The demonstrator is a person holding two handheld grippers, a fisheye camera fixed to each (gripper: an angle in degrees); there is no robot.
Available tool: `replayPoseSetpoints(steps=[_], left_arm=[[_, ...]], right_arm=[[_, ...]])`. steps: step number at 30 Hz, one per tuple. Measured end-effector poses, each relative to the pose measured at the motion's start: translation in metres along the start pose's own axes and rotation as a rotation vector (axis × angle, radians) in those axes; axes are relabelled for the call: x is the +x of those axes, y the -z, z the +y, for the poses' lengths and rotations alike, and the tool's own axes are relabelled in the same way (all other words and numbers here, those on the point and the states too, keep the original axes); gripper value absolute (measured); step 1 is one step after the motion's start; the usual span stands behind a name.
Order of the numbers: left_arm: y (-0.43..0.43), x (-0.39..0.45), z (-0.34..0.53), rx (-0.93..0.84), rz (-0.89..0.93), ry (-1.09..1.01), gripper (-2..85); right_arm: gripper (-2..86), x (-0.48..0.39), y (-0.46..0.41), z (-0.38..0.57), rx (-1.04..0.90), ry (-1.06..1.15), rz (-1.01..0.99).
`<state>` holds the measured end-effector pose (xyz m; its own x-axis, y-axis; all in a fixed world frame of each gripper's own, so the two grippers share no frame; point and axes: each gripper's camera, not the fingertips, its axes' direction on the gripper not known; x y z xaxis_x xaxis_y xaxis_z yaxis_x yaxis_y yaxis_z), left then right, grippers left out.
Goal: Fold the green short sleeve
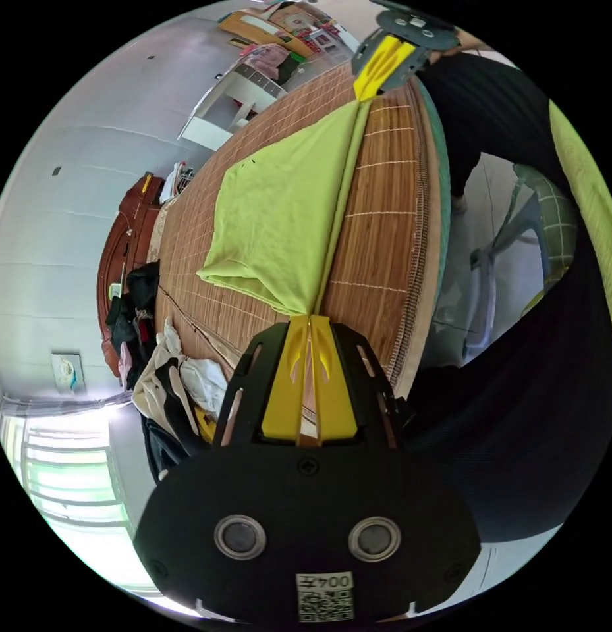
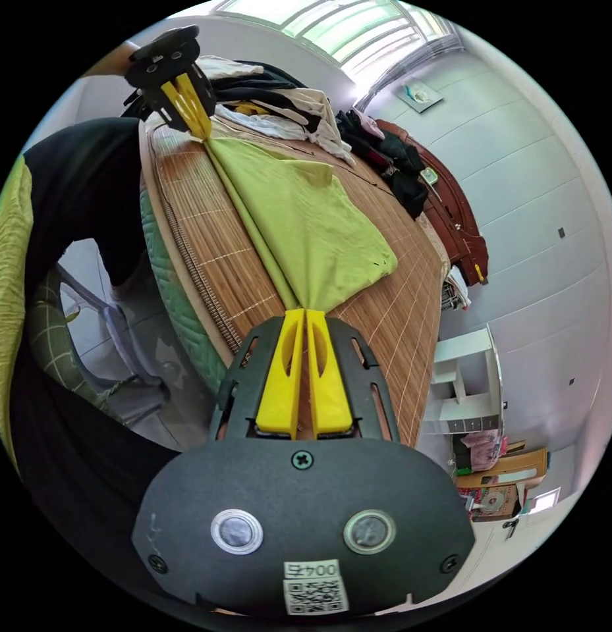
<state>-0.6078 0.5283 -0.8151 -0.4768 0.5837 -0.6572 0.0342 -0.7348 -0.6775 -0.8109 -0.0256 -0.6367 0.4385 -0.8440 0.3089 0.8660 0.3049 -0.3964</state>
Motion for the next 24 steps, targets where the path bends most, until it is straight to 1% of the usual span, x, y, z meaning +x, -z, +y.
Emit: replayPoseSetpoints(steps=[4,6,9,13,16,18,21,23,24], left_arm=[[0.001,-0.005,0.016,0.000,0.024,0.100,1.2],[0.006,-0.010,0.032,0.004,0.050,0.182,1.5],[0.023,-0.015,0.044,0.046,0.050,0.282,1.7],[0.031,-0.022,0.031,0.097,0.045,0.389,1.8],[0.020,-0.023,0.015,0.080,0.026,0.424,1.7],[0.002,-0.021,0.007,0.023,0.039,0.450,1.3],[-0.025,-0.004,0.015,-0.063,0.044,0.420,0.7],[-0.024,0.001,0.025,-0.020,0.023,0.443,0.5],[-0.025,-0.001,0.029,-0.012,0.040,0.472,0.4]], right_arm=[[-0.7,-0.008,-0.004,0.016,0.015,-0.033,0.007],[-0.7,-0.009,-0.004,0.023,0.008,-0.050,0.001],[-0.8,-0.006,0.004,0.037,0.020,-0.111,-0.019],[-0.8,0.005,0.014,0.046,0.085,-0.232,-0.028],[-0.7,0.015,-0.001,0.039,0.080,-0.329,-0.081],[-0.7,0.019,-0.013,0.037,0.064,-0.384,-0.125],[-0.5,0.020,-0.035,0.047,0.024,-0.467,-0.242],[0.1,0.008,-0.060,0.067,-0.057,-0.471,-0.299],[0.4,0.007,-0.057,0.075,-0.006,-0.489,-0.293]])
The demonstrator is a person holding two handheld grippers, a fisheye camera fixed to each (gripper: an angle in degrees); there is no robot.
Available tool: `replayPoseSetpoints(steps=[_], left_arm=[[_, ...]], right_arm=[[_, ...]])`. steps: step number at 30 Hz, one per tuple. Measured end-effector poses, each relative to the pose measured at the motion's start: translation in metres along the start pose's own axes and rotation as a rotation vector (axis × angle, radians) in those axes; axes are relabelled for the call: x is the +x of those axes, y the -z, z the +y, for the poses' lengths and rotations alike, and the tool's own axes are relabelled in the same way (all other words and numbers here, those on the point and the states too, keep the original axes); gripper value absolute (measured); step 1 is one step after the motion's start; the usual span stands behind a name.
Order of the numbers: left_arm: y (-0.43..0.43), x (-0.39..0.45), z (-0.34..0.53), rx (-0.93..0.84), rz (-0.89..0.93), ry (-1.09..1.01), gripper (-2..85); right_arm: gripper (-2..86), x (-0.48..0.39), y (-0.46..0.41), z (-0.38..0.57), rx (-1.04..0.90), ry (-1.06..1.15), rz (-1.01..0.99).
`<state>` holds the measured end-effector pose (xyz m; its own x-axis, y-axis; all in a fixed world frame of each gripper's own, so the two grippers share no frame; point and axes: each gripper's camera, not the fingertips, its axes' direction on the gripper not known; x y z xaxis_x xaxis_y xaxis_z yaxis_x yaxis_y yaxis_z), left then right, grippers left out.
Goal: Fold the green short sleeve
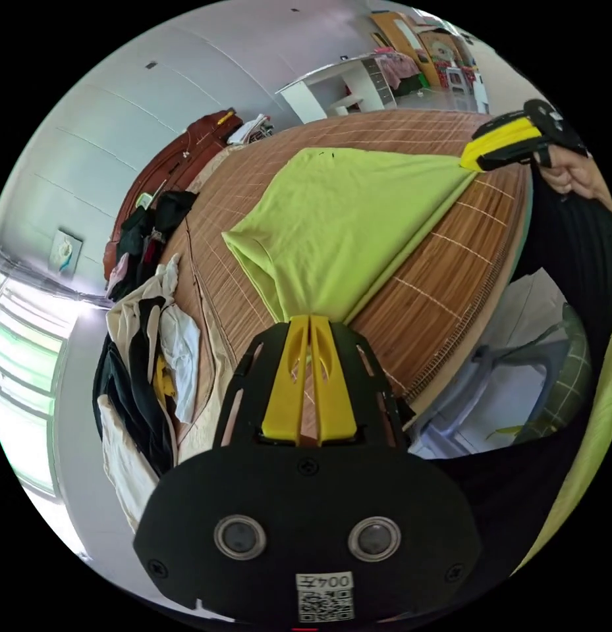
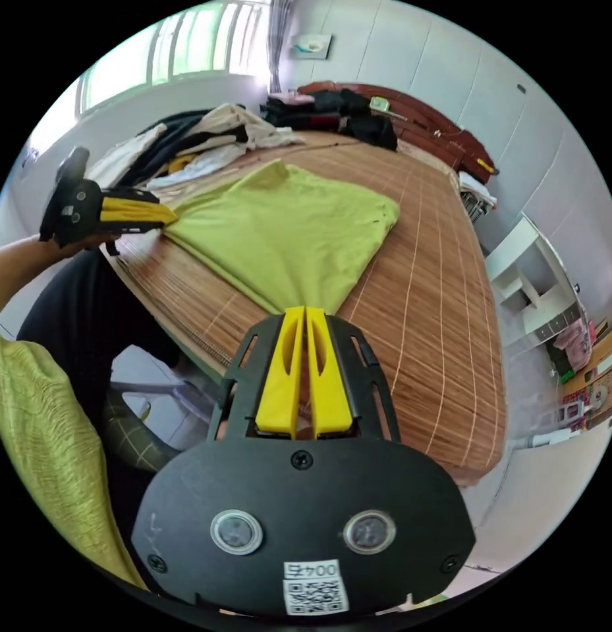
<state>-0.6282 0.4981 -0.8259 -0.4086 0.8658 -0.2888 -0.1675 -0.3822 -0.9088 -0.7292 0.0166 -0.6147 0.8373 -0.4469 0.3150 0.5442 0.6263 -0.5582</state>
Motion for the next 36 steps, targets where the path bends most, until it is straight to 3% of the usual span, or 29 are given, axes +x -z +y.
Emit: replayPoseSetpoints(steps=[7,14,24,29,36], left_arm=[[-0.006,-0.017,0.018,0.043,0.092,0.127,0.2],[-0.008,-0.016,0.020,0.035,0.091,0.127,0.2],[-0.008,-0.012,0.019,0.034,0.087,0.147,0.2],[-0.007,-0.011,0.017,0.033,0.097,0.137,0.2],[-0.005,-0.007,0.015,0.045,0.105,0.146,0.2]], right_arm=[[5.9,0.032,0.019,0.048,0.077,-0.241,-0.062],[7.8,0.015,-0.007,0.050,0.051,-0.282,-0.070],[6.4,-0.013,-0.020,0.034,0.001,-0.269,0.021],[2.4,-0.041,-0.010,0.020,-0.016,-0.150,0.195],[2.3,-0.047,-0.014,0.033,-0.027,-0.102,0.175]])
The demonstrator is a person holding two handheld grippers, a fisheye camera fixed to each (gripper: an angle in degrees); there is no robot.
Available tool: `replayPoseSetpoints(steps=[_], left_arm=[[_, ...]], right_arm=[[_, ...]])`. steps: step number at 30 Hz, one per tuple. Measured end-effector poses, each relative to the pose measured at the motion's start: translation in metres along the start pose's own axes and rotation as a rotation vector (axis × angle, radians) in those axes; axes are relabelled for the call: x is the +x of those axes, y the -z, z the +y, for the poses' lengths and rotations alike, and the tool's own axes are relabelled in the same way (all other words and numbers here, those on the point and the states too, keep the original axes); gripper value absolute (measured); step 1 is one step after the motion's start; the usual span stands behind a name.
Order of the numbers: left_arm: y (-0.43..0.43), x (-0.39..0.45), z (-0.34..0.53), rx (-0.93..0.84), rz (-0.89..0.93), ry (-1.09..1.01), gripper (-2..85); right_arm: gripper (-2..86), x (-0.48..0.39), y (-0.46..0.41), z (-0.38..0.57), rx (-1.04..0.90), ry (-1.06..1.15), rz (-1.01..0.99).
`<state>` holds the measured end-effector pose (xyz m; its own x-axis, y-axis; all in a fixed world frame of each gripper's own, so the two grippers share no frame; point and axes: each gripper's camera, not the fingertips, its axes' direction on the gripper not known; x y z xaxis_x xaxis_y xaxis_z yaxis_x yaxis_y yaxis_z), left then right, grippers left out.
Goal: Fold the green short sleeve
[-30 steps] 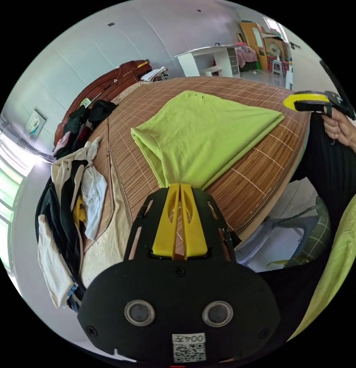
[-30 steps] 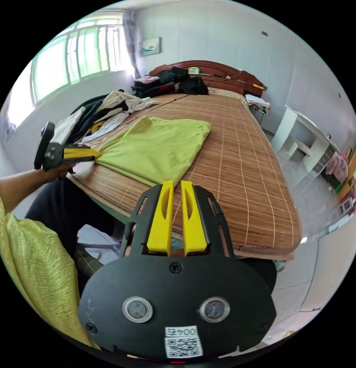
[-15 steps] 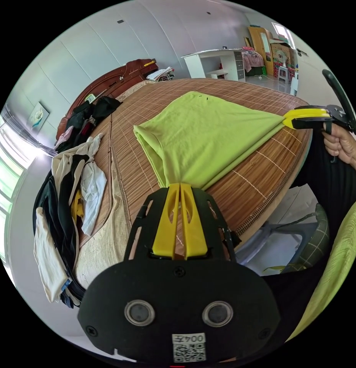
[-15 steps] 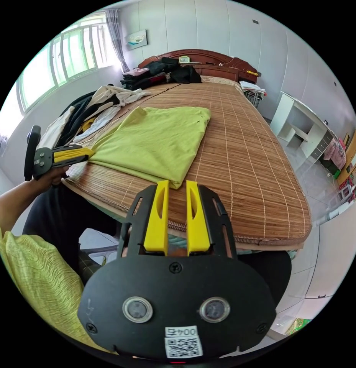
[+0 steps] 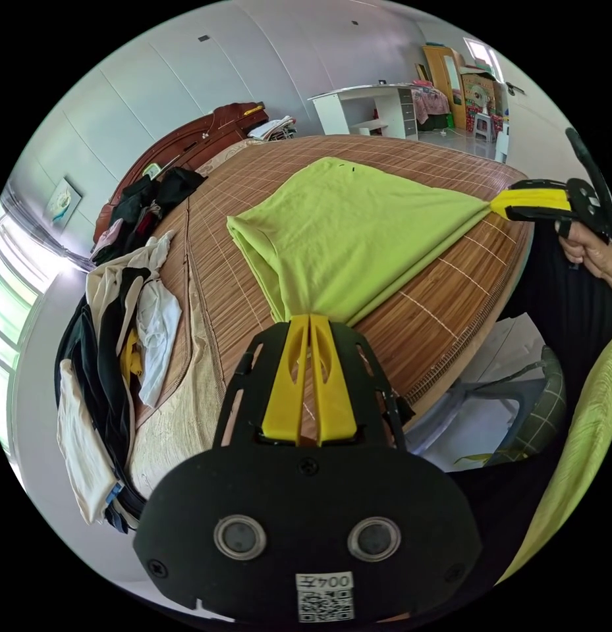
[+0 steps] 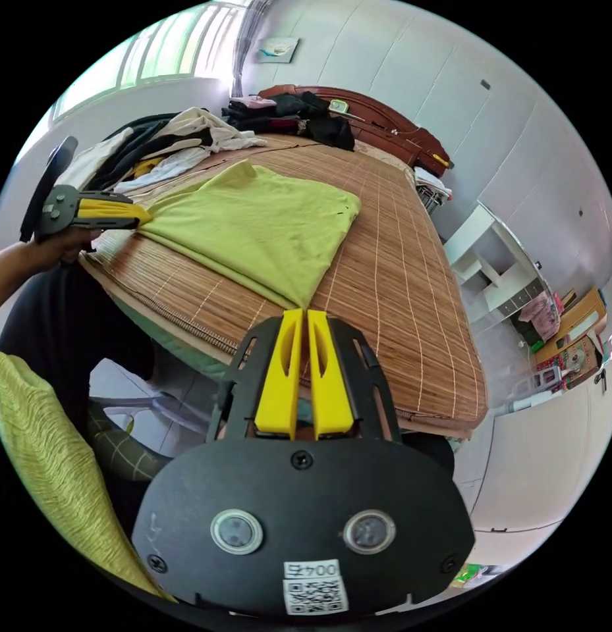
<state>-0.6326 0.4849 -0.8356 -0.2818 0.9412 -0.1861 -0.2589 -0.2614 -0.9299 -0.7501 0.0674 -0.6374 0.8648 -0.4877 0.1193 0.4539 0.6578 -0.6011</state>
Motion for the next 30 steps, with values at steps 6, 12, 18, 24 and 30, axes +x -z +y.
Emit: replayPoseSetpoints(steps=[6,12,18,24,30], left_arm=[[0.002,0.006,-0.003,0.007,0.001,0.013,0.2],[0.003,0.011,-0.008,0.006,0.008,0.013,0.2],[0.006,0.020,-0.012,0.015,0.001,0.018,0.2],[0.007,0.025,-0.018,0.012,0.012,0.034,0.2],[0.009,0.034,-0.025,0.004,0.004,0.038,0.2]], right_arm=[[5.8,0.011,0.014,-0.004,0.044,-0.050,-0.063],[1.3,0.012,0.000,-0.005,0.019,-0.027,-0.073],[2.1,0.005,0.034,-0.013,0.110,0.061,-0.030],[3.9,0.015,0.023,-0.057,0.124,-0.084,-0.233],[2.4,-0.006,-0.004,-0.061,-0.024,-0.027,-0.255]])
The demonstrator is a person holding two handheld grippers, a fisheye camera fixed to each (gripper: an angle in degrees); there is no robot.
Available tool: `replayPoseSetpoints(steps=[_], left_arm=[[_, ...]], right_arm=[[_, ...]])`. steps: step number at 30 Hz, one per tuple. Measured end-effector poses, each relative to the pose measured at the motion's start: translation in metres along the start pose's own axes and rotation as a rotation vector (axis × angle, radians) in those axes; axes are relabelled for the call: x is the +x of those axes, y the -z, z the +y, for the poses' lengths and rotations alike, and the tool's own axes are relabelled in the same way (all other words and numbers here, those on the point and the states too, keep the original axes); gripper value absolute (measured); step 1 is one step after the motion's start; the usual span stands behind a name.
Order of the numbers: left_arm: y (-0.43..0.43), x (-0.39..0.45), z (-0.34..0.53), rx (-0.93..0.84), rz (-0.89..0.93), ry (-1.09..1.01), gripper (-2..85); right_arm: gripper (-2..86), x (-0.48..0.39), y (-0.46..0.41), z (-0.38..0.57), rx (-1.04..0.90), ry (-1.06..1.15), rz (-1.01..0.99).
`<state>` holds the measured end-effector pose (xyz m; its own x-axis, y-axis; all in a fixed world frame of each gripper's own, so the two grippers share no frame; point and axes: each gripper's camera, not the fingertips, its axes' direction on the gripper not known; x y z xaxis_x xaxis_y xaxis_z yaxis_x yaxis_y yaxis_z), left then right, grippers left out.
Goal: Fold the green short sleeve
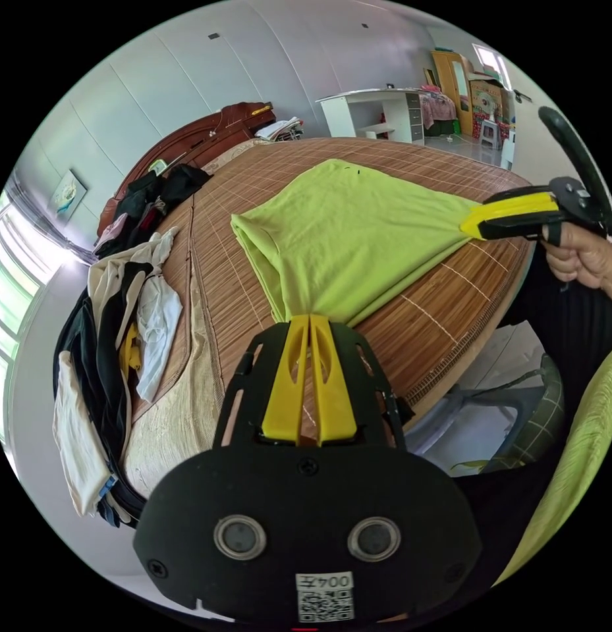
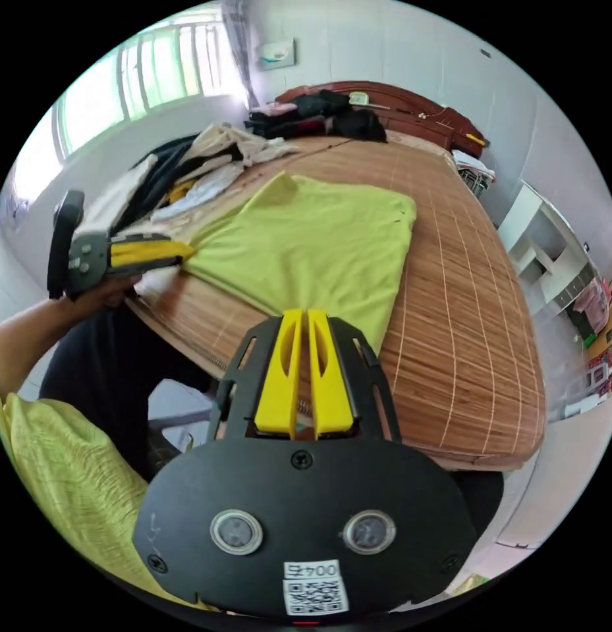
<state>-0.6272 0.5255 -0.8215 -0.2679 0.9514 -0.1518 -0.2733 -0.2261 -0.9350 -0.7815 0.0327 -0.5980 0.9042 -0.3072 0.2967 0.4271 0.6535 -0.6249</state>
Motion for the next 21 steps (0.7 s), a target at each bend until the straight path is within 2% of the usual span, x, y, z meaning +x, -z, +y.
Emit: replayPoseSetpoints(steps=[5,9,12,13,17,21], left_arm=[[0.002,0.007,-0.005,0.002,-0.010,-0.004,0.2],[0.004,0.017,-0.010,0.006,-0.041,-0.057,0.2],[0.005,0.023,-0.010,0.024,-0.060,-0.066,0.2],[0.005,0.027,-0.009,0.040,-0.075,-0.075,0.2],[0.005,0.041,-0.004,0.097,-0.149,-0.148,0.3],[0.004,0.020,-0.010,0.081,-0.045,-0.020,0.8]], right_arm=[[2.7,-0.009,0.037,-0.024,0.121,0.040,0.041],[4.4,-0.028,0.022,-0.042,0.078,0.107,0.050],[4.1,-0.051,-0.004,-0.038,-0.032,0.187,0.045],[3.0,-0.056,-0.001,-0.030,0.032,0.173,0.062],[1.1,-0.061,0.003,-0.022,0.055,0.158,0.079],[0.5,-0.055,0.008,-0.017,0.075,0.129,0.043]])
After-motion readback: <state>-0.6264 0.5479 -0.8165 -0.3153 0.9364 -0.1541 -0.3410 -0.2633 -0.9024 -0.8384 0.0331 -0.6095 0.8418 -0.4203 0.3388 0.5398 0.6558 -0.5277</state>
